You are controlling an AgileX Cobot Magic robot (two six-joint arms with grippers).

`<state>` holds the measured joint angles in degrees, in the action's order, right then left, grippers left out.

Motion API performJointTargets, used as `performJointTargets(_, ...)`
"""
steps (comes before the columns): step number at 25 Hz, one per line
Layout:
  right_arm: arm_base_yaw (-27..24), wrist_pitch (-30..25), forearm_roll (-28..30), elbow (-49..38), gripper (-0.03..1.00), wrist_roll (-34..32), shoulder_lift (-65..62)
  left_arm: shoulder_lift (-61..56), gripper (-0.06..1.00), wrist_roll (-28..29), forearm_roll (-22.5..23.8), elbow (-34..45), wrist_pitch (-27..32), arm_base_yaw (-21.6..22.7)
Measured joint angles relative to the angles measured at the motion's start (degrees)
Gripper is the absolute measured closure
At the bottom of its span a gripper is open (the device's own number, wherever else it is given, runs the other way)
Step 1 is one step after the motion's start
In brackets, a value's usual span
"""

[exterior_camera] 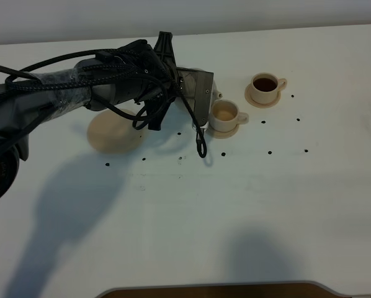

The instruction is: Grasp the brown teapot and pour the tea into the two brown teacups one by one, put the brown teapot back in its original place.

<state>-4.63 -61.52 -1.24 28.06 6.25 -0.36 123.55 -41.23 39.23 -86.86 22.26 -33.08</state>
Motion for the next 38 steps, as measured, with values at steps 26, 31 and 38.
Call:
performJointTargets(26, 0.0, 0.0, 0.0, 0.0, 0.57, 0.0, 0.0, -0.4, 0.82, 0.0, 11.1, 0.0, 1.3, -1.2)
performJointTargets(31, 0.0, 0.0, 0.0, 0.0, 0.57, 0.0, 0.0, -0.9, 0.82, 0.0, 11.3, 0.0, 3.2, -0.9)
performJointTargets(38, 0.0, 0.0, 0.0, 0.0, 0.57, 0.0, 0.0, -0.9, 0.82, 0.0, 12.6, 0.0, 2.7, -0.9)
